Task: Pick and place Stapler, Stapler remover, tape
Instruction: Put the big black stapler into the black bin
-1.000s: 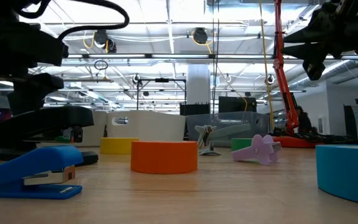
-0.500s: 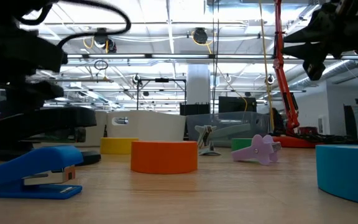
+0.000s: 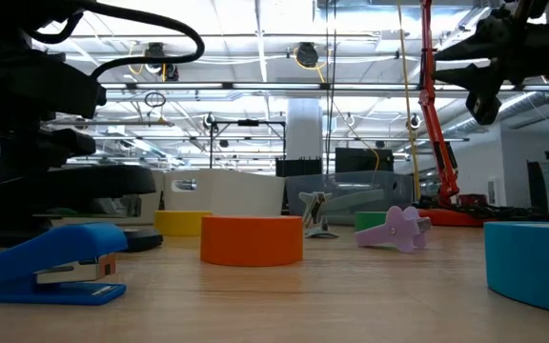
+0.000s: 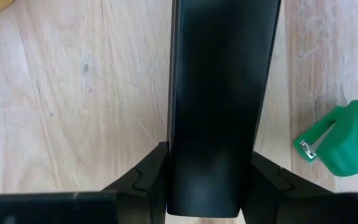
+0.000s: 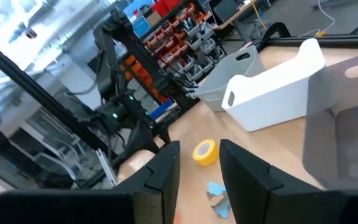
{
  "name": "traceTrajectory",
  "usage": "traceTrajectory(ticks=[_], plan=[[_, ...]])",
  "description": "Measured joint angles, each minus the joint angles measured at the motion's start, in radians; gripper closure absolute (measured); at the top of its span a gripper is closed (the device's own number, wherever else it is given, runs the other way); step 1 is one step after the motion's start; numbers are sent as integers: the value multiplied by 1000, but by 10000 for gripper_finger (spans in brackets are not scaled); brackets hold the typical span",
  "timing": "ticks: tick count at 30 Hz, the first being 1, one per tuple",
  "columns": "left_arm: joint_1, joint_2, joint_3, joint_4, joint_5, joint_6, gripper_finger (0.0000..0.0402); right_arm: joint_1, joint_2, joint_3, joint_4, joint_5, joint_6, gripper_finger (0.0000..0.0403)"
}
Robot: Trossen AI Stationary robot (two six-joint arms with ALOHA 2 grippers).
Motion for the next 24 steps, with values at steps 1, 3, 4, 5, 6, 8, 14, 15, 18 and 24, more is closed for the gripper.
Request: traceTrajectory(ticks=[1,3,4,5,6,8,14,15,18,24], plan=[[0,0,0,0,0,0,258,0,0,0,8,1,16,298],[2,2,7,-10,0,-1,258,0,0,0,26,1,52,298],[5,3,16,-22,1,-4,258,0,0,0,39,2,61,298],[9,5,26,-38,2,-6,258,0,1,0,57,2,70,298],[15,6,38,-60,1,-6,258,0,2,0,73,2,82,298],[31,5,62,-91,-4,1,258,0,5,0,102,-1,95,298],[78,5,144,-166,-7,25,258,0,43,0,148,-7,72,298],[85,5,158,-177,-8,32,258,0,54,0,154,-7,62,298],[108,5,215,-229,-14,40,258,1,95,0,172,-26,15,298],[165,4,366,-374,-32,51,258,2,222,1,309,-37,-76,298]])
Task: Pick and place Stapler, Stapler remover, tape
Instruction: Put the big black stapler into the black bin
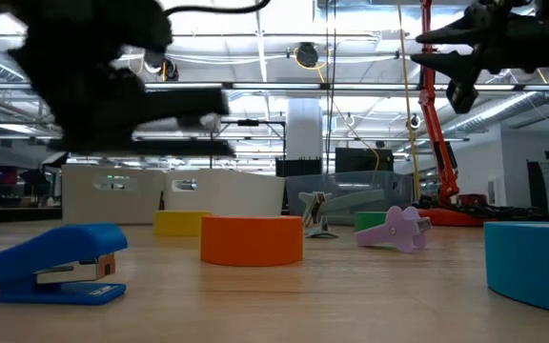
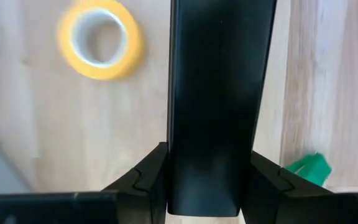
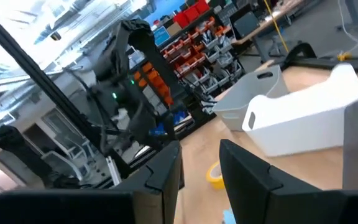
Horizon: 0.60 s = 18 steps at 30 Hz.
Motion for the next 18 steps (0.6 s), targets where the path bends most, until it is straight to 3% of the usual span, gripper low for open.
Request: traceTrajectory(ticks=[6,11,18], plan=[[46,0,166,-127,-57,39,258,0,157,78,17,-28,-104,298],[71,-1,252,-129,-64,69,258,6,292,202,18,-51,-229,293],[111,-1,314,-119,-73,54,258,55,453,355,18,-50,-397,252]])
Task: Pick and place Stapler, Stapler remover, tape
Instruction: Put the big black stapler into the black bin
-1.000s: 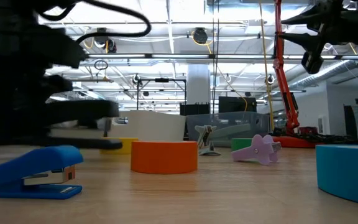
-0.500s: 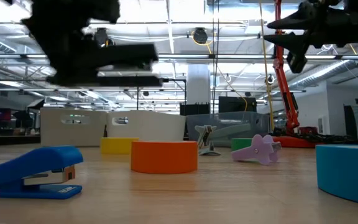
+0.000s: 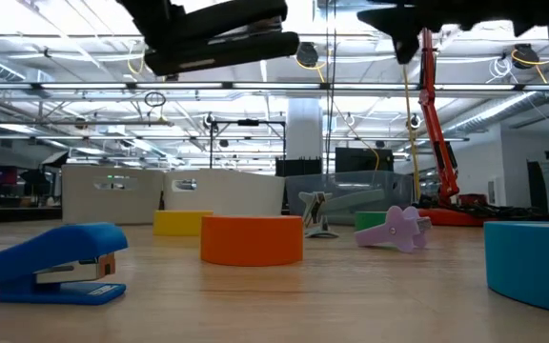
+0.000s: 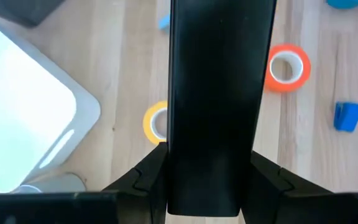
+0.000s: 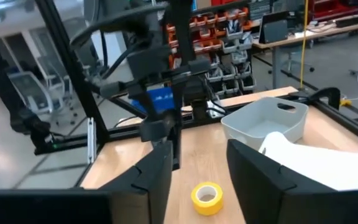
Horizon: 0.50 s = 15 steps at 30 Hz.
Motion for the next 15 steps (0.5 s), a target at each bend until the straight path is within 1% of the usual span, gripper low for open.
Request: traceTrajectory(ticks=[7,10,15], plan=[[26,-1,15,16,12,-7,258,34,106,65,3,15,-59,198],[31,-1,15,17,20,-16,258,45,145,91,8,52,-77,180],[34,-1,15,69,30,-19,258,51,224,144,2,55,-94,155]])
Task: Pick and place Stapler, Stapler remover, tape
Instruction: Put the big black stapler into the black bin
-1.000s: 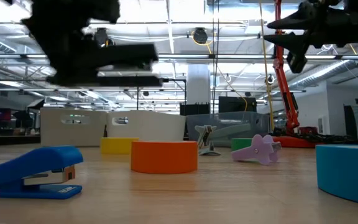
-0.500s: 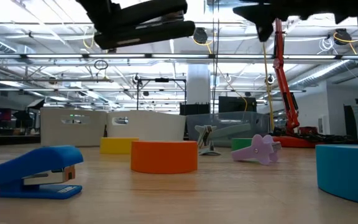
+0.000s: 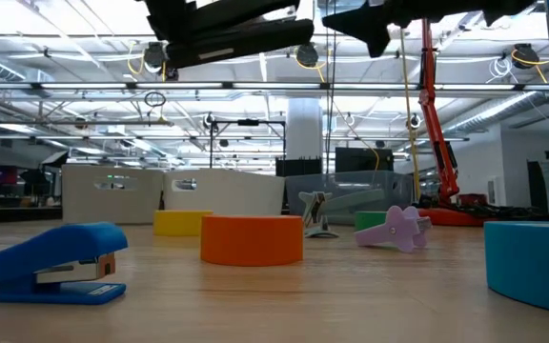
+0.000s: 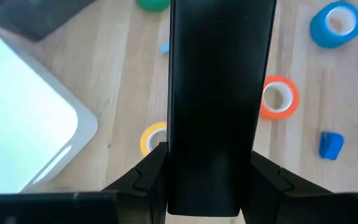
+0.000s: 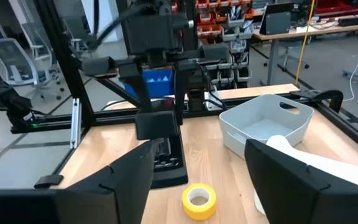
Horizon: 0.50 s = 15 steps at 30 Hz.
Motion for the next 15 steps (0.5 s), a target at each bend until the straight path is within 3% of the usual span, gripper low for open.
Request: traceTrajectory(ticks=[15], plan=[[2,0,0,11,-10,-1,258,0,105,87,-1,-83,38,104]])
